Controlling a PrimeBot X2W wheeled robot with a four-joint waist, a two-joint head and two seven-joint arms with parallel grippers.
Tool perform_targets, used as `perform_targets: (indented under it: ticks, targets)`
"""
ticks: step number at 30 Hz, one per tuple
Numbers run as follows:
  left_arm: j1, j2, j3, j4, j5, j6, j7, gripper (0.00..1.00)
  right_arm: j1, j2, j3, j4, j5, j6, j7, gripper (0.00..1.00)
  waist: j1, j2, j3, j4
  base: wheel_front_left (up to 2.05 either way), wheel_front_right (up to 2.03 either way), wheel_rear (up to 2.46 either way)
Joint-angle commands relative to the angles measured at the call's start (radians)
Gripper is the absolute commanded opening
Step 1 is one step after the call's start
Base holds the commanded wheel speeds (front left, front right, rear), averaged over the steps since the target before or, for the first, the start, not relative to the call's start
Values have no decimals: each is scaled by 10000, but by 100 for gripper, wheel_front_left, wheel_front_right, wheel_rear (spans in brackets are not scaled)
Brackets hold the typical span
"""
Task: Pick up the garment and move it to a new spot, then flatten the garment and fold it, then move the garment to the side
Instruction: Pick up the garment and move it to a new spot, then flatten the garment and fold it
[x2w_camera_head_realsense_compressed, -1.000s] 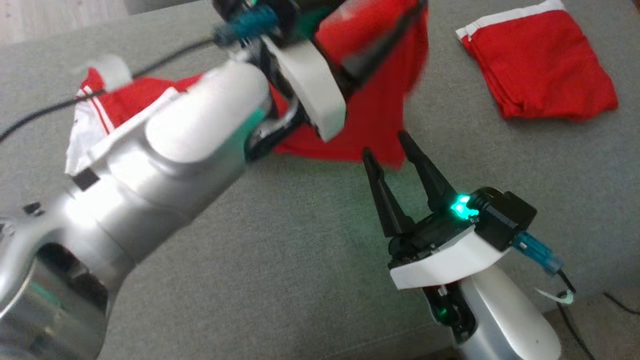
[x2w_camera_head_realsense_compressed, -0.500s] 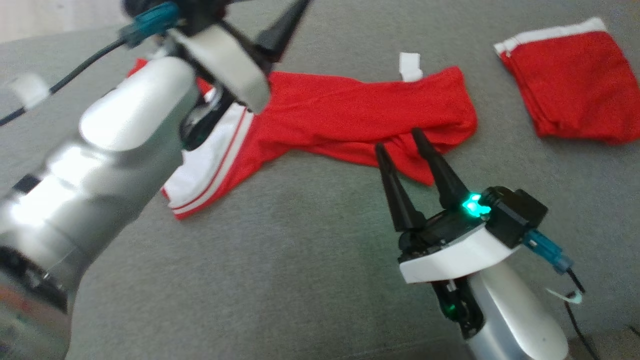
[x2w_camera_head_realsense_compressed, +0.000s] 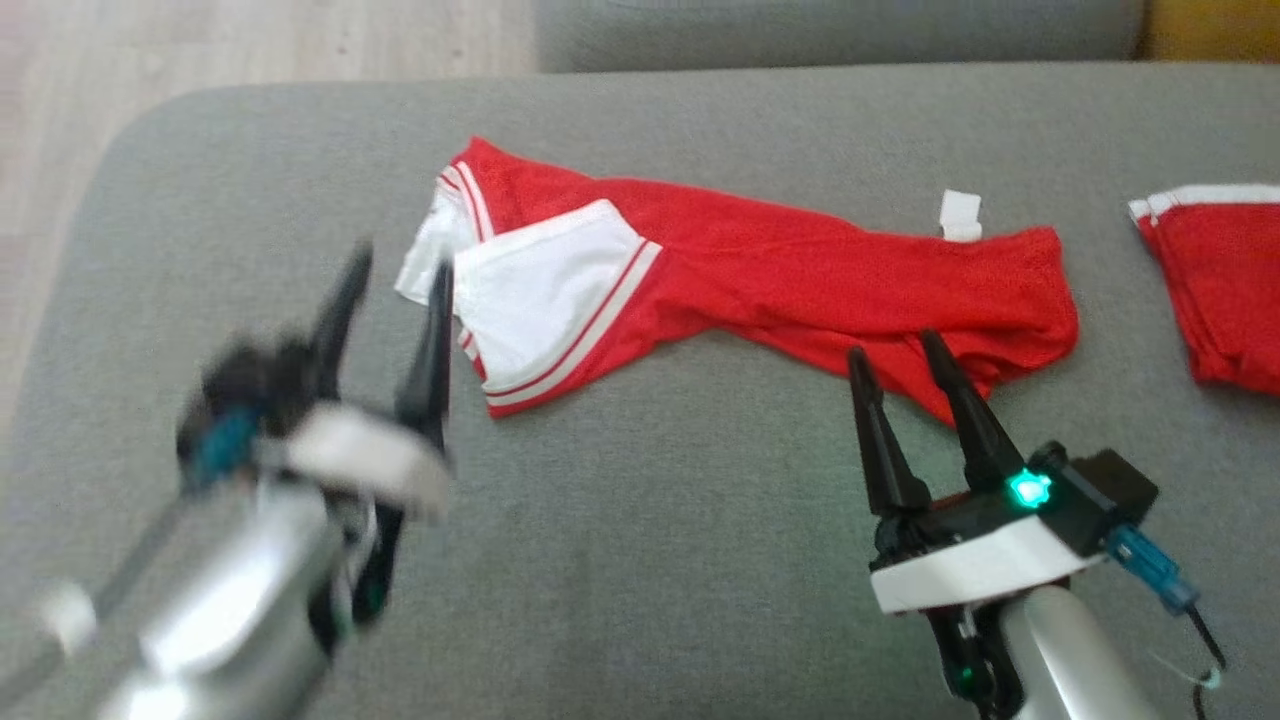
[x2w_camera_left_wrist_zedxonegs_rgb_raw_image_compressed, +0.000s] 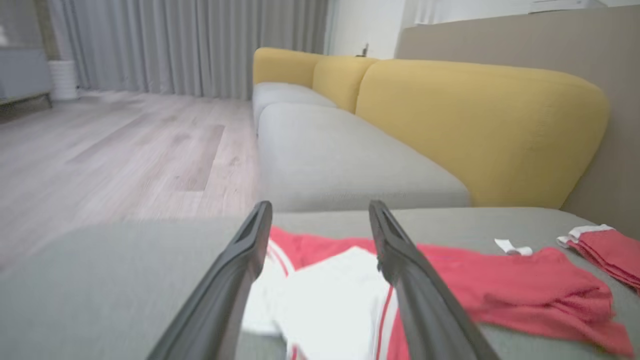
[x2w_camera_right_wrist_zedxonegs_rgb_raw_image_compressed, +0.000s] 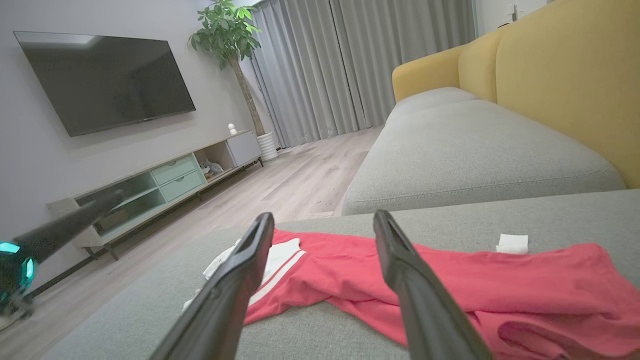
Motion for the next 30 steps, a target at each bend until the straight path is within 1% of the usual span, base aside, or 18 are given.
perform_targets:
  ticks: [1,3,6,11,15,19,25,30]
  targets:
    - [556,197,852,-629,331,266,-93,100,-10,40,97,-332,-32,65,-108,100,1,0,-205,209,0,0,0]
    - [1645,-38,1343,-1000,623,432,-93,100,99,40,44,-371,-23,65,-104,100,1,0,-231,235,0,0,0]
    - [2692,-385,1776,-1194,1196,409,-94,100,194,40,63,-435,-18,65,-64,100,1,0,-223,216,0,0,0]
    - [3033,-840,2350,-1083,1844,123,-94,100,131,40,252,-544,-44,65,68,100,1,0,-104,40,0,0,0]
    - [2843,-928,2553,-856,2080,-123,-94,100,13,40,321,-594,-47,65,99,100,1,0,71,-170,0,0,0]
    - [2252,-862,2547,-218,2208,-381,16,100,-84,40,411,-649,15,65,83,100,1,0,432,-430,0,0,0]
    - [960,-805,2390,989,2276,-704,896,100,-260,40,462,-670,-8,65,41,100,1,0,1113,-741,0,0,0]
    - [-77,-864,2337,1948,2309,-1045,1239,100,-435,40,430,-714,-65,65,8,100,1,0,1718,-963,0,0,0]
